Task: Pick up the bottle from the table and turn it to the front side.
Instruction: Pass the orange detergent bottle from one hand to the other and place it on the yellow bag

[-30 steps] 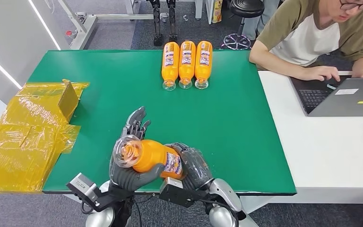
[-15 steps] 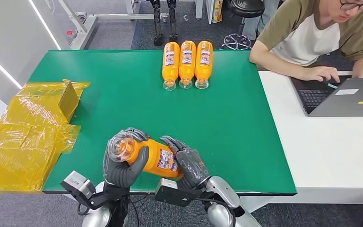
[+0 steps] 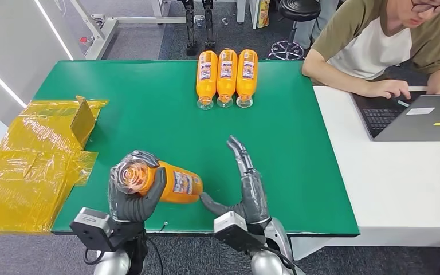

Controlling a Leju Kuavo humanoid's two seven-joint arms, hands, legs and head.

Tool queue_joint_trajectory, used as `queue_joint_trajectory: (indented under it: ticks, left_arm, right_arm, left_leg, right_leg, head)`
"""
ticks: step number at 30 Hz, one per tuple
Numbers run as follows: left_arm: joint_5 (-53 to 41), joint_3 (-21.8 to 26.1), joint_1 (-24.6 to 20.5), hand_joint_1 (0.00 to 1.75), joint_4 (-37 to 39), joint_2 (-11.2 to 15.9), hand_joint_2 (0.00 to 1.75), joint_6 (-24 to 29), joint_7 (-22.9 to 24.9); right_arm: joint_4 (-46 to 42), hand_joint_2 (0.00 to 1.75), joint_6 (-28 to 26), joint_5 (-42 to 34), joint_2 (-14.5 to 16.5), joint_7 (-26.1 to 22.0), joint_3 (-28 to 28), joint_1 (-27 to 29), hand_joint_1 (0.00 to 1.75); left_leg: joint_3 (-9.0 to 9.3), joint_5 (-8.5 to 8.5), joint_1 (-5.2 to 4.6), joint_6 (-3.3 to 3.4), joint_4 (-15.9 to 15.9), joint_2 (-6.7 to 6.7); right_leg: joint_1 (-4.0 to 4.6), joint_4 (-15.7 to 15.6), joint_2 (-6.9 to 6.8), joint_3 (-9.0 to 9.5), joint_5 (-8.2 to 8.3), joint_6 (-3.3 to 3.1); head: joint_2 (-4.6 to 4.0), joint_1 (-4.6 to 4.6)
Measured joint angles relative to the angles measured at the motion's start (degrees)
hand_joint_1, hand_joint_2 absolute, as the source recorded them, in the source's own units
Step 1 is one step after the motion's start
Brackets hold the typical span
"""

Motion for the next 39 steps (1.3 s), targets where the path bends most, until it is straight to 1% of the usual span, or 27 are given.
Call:
queue_joint_trajectory:
  ticks: [2, 5, 6, 8, 10, 13, 16, 19, 22, 26, 28, 32, 35, 39]
  left_arm:
    - [-10.4, 1.23, 0.01, 1.75, -1.07, 0.74, 1.75, 6.04, 3.06]
    - [-34.11, 3.83, -0.24, 1.75, -2.1, 2.57, 1.75, 15.67, 11.45]
    - [-41.75, 4.79, -0.41, 1.75, -2.22, 3.27, 1.75, 17.9, 13.9]
    - [-51.16, 6.53, -0.84, 1.75, -2.3, 4.8, 1.75, 19.63, 17.05]
    - [-55.81, 8.16, -1.5, 1.75, -1.81, 6.72, 1.75, 19.96, 19.93]
    - [-61.75, 11.06, -2.93, 1.75, 0.89, 10.51, 1.75, 20.81, 23.16]
    - [-64.61, 13.27, -5.19, 1.75, 5.77, 14.33, 1.75, 21.24, 23.72]
    - [-65.02, 13.84, -8.77, 1.75, 12.57, 18.78, 1.75, 21.04, 22.44]
    - [-64.68, 13.81, -12.62, 1.75, 19.77, 23.18, 1.75, 19.7, 19.21]
    - [-63.21, 13.73, -16.39, 1.75, 27.98, 27.28, 1.75, 15.83, 13.71]
    - [-62.71, 13.5, -18.25, 1.75, 32.07, 28.64, 1.75, 13.24, 11.85]
    - [-64.19, 12.01, -22.35, 1.75, 39.89, 30.32, 1.75, 10.7, 11.23]
    - [-65.08, 10.01, -25.37, 1.75, 44.65, 30.75, 1.75, 9.26, 10.9]
    - [-65.12, 7.38, -27.94, 1.75, 49.03, 30.4, 1.75, 8.28, 10.81]
  right_arm:
    - [-1.96, 1.75, -2.58, -2.3, 0.27, -1.35, -0.57, 1.51, 0.0]
    - [-4.9, 1.75, -4.08, -4.15, 0.5, -2.15, -1.36, 3.81, 0.0]
    - [-5.72, 1.75, -4.1, -4.33, 0.53, -2.17, -1.55, 4.37, 0.0]
    - [-7.02, 1.75, -3.84, -4.32, 0.62, -1.99, -1.86, 5.19, 0.0]
    - [-7.9, 1.75, -3.21, -4.22, 0.78, -1.66, -2.25, 5.98, 0.0]
    - [-8.49, 1.75, -2.43, -4.35, 0.92, -1.64, -2.9, 6.97, 0.0]
    - [-8.6, 1.75, -2.25, -4.97, 1.16, -2.12, -3.53, 7.32, 0.0]
    - [-8.86, 1.75, -1.29, -5.56, 1.58, -2.46, -4.15, 7.46, 0.0]
    - [-9.42, 1.75, 0.61, -5.9, 1.92, -2.49, -4.76, 7.6, 0.0]
    - [-10.02, 1.75, 2.64, -6.06, 2.21, -2.6, -5.46, 7.66, 0.0]
    - [-10.18, 1.75, 3.33, -6.07, 2.33, -2.65, -5.79, 7.64, 0.0]
    - [-10.29, 1.75, 3.96, -6.12, 2.48, -2.65, -6.25, 7.58, 0.0]
    - [-10.23, 1.75, 4.16, -6.24, 2.49, -2.85, -6.33, 7.56, 0.0]
    - [-10.1, 1.75, 4.13, -6.33, 2.49, -3.35, -6.33, 7.63, 0.0]
  left_leg:
    - [0.01, -0.01, 0.0, -0.02, -0.01, 0.0]
    - [0.02, -0.01, 0.02, -0.04, -0.02, 0.01]
    - [0.02, -0.01, 0.02, -0.04, -0.02, 0.01]
    - [0.03, -0.01, 0.02, -0.05, -0.03, 0.0]
    - [0.04, -0.01, 0.03, -0.05, -0.04, 0.03]
    - [0.07, 0.0, 0.03, -0.06, -0.05, 0.12]
    - [0.08, 0.02, 0.04, -0.09, -0.05, 0.11]
    - [0.09, 0.05, 0.05, -0.12, -0.04, 0.16]
    - [0.11, 0.07, 0.05, -0.15, -0.04, 0.23]
    - [0.12, 0.07, 0.05, -0.17, -0.04, 0.28]
    - [0.11, 0.07, 0.05, -0.17, -0.04, 0.29]
    - [0.1, 0.07, 0.05, -0.17, -0.04, 0.28]
    - [0.09, 0.07, 0.04, -0.17, -0.03, 0.27]
    - [0.09, 0.07, 0.03, -0.17, -0.02, 0.28]
  right_leg:
    - [0.0, 0.0, 0.01, 0.0, 0.0, 0.0]
    - [0.01, 0.01, 0.02, 0.0, -0.02, -0.03]
    - [0.02, 0.01, 0.01, 0.0, -0.02, -0.04]
    - [0.02, 0.02, 0.0, 0.0, -0.03, -0.04]
    - [0.02, 0.02, 0.01, 0.01, -0.03, -0.05]
    - [0.02, 0.03, 0.06, 0.0, -0.02, -0.06]
    - [0.03, 0.05, 0.05, 0.0, -0.01, -0.07]
    - [0.03, 0.09, 0.08, -0.01, 0.03, -0.13]
    - [0.04, 0.11, 0.12, -0.02, 0.06, -0.18]
    - [0.04, 0.12, 0.22, -0.05, 0.06, -0.18]
    - [0.04, 0.12, 0.23, -0.07, 0.06, -0.18]
    - [0.03, 0.12, 0.22, -0.08, 0.06, -0.18]
    - [0.03, 0.11, 0.2, -0.08, 0.06, -0.18]
    - [0.02, 0.11, 0.23, -0.08, 0.07, -0.18]
  head:
    - [0.0, -0.01]
    - [0.0, -0.01]
    - [0.0, -0.01]
    - [0.0, 0.0]
    - [0.0, 0.01]
    - [0.0, -0.01]
    - [0.0, 0.01]
    - [0.0, 0.02]
    - [0.0, 0.01]
    - [0.0, 0.01]
    - [0.0, 0.01]
    - [0.0, 0.01]
    - [0.0, 0.02]
    - [0.0, 0.02]
